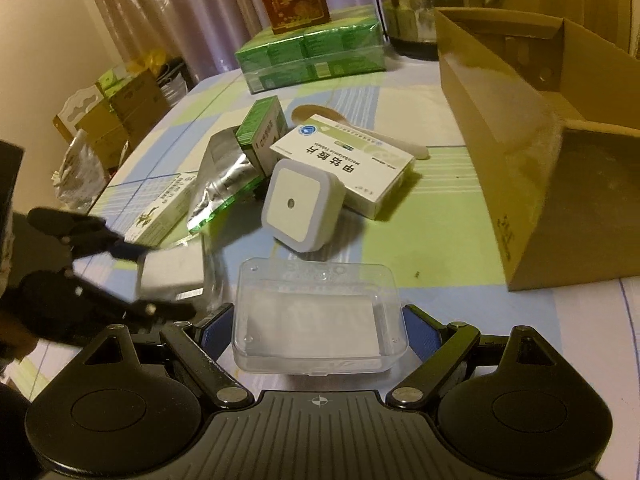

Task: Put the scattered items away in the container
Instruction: 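Carry both clear plastic boxes toward the open cardboard box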

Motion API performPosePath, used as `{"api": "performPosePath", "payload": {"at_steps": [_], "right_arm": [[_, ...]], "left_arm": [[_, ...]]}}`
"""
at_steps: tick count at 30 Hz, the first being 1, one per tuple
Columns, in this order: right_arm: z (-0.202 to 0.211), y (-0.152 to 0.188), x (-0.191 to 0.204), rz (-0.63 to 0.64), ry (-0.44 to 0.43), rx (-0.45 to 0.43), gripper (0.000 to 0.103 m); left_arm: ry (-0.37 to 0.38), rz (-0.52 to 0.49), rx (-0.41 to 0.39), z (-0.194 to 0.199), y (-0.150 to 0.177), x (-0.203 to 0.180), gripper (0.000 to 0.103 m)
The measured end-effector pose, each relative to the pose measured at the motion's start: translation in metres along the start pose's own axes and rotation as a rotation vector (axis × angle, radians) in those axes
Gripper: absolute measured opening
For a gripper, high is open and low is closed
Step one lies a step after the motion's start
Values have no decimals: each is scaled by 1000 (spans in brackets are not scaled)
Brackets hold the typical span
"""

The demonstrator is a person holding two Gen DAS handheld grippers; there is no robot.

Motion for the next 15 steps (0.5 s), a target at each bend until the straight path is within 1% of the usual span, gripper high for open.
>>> {"api": "performPosePath", "payload": {"at_steps": [4,6,7,8,13,15], "right_arm": [[8,4,-3,-1,9,-5,85],[11,6,-5,-2,15,-6,85],[12,8,-6,-4,18,-6,85],[13,9,-7,-4,20,-5,85],[15,15,-12,-3,32,-2,85],[15,17,-14,-4,36,-1,85]], "left_arm": [[52,-11,-5,12,7,-26,64],[67,-34,0,14,11,-39,74],[64,-46,1,14,12,-44,78],[56,-54,0,14,12,-47,85],[40,-85,-11,8,5,-48,86],[55,-94,-12,6,1,-48,85]]}}
Point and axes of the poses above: each gripper's, at about its wrist camera, not at the fingertips, and z roughly against the way its jaws point, x to its left, y to its underside, the point moved 3 cm from there along -z, roughly the way its jaws point
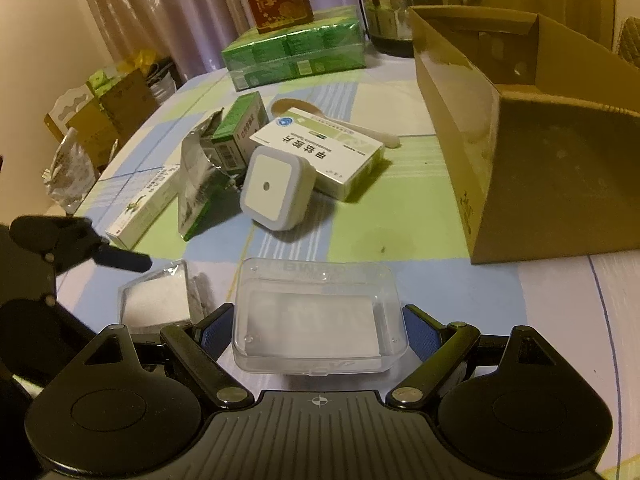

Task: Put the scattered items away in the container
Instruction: 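Carry both clear plastic boxes toward the open cardboard box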

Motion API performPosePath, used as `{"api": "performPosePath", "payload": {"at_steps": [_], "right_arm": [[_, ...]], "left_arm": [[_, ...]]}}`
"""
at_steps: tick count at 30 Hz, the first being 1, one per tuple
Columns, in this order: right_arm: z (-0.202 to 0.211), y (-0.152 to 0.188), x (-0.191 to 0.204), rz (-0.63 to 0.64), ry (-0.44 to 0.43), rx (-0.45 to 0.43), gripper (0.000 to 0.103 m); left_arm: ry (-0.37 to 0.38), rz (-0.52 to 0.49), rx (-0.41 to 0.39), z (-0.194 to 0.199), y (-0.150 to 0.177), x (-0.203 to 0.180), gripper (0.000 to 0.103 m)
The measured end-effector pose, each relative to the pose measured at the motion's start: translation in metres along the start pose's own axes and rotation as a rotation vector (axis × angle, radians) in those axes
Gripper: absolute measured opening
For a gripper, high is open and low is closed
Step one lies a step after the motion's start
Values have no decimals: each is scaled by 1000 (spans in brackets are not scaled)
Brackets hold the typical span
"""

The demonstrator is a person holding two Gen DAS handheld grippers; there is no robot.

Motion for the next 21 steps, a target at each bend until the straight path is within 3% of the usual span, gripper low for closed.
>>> {"api": "performPosePath", "payload": {"at_steps": [6,21], "right_arm": [[-1,1,-5,-5,9,-3,85],[27,4,-1,39,40,-56,85]], "left_arm": [[27,4,22,-7,-7,-2,67],[1,201,-35,30,-4,-17,65]]}}
Point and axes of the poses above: each gripper's, at about its wrist camera, not at the fingertips, and z roughly against the way its jaws point, x to its left, y to its underside, the point moved 3 cm from there along -z, roughly the way its jaws point
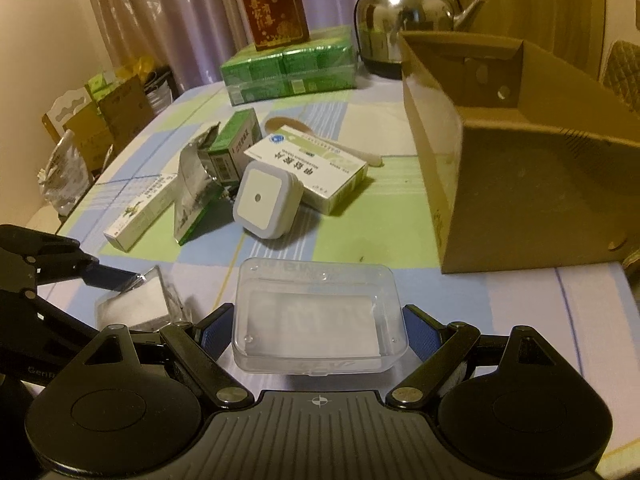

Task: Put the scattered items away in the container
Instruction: 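Carry both clear plastic boxes toward the open cardboard box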

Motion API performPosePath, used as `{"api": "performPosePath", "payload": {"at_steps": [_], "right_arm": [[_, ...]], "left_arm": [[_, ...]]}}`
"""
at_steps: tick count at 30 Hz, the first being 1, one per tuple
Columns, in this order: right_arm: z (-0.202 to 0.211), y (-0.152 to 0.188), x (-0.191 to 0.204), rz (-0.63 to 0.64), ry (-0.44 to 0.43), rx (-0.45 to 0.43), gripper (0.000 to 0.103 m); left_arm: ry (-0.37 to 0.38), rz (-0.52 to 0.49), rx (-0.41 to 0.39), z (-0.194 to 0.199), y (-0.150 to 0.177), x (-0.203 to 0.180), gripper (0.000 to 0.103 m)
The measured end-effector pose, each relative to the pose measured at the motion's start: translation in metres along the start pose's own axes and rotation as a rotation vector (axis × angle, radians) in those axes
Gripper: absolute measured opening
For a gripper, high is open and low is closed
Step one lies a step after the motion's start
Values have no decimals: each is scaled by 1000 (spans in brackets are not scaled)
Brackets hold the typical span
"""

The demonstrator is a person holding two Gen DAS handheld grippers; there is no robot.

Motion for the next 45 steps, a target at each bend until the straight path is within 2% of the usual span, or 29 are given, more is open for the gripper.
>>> {"api": "performPosePath", "payload": {"at_steps": [18,31,38,45], "right_arm": [[67,-4,0,-24,16,-102,85],[96,-13,-17,-47,52,-166,85],[115,-34,-44,-45,111,-223,85],[122,-77,-88,7,194,-280,85]], "left_arm": [[-31,52,-96,53,-12,-37,65],[7,32,-146,67,-38,-59,65],[25,-18,-180,66,-74,-68,65],[53,-117,-261,64,-139,-83,65]]}}
Point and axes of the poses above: each gripper's, at about its wrist camera, not at the fingertips, and z roughly against the way its jaws point, x to its left, y to its underside, the point moved 3 cm from there along -z, roughly the way its jaws point
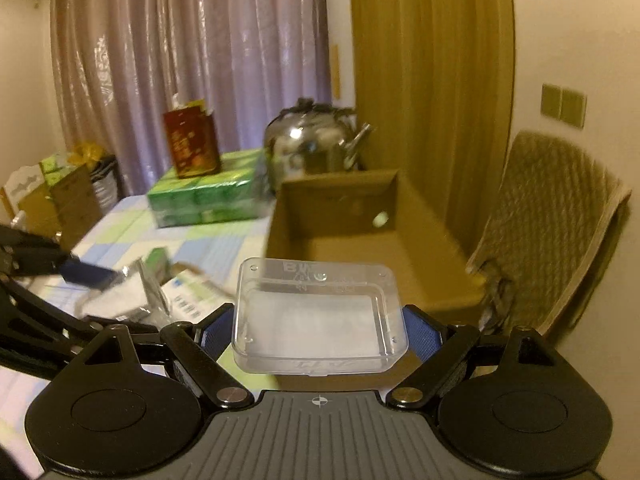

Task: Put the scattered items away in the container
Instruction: 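Carry both clear plastic boxes toward the open cardboard box, then lower both clear boxes into the cardboard box and open both tools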

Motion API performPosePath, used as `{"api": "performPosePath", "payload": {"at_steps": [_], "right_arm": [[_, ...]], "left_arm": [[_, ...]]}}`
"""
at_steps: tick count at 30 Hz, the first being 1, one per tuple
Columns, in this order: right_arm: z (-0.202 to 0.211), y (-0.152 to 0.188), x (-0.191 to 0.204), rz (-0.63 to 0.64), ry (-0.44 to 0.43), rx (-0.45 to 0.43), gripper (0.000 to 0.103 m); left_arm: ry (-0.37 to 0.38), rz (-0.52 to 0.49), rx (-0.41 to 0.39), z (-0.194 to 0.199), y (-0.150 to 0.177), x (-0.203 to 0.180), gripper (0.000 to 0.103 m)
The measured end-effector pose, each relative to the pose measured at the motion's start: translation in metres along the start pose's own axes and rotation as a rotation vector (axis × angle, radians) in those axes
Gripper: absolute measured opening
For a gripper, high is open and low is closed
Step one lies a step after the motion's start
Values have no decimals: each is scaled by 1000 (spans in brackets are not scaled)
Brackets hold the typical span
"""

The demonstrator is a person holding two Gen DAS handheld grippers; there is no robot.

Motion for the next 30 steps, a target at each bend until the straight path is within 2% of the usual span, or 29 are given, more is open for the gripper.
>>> {"api": "performPosePath", "payload": {"at_steps": [8,14,16,23,26,30], "right_arm": [[-45,-36,-47,155,70,11,85],[-89,-42,-61,296,32,80,85],[-102,-43,-63,353,11,106,85],[-147,-36,-60,592,-37,225,85],[-164,-29,-61,665,-47,278,85],[-181,-21,-65,721,-77,337,85]], "left_arm": [[26,-129,-37,-48,-69,9,65],[91,-247,-47,-91,-98,13,65],[124,-309,-50,-103,-104,12,65],[146,-496,0,-147,-109,9,65],[156,-557,36,-165,-105,6,65],[217,-650,58,-183,-97,-3,65]]}}
Point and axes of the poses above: each gripper's, at about its wrist camera, not at the fingertips, and z roughly against the way its jaws point, x to its left, y to its underside, the point moved 3 cm from there along -z, roughly the way its jaws point
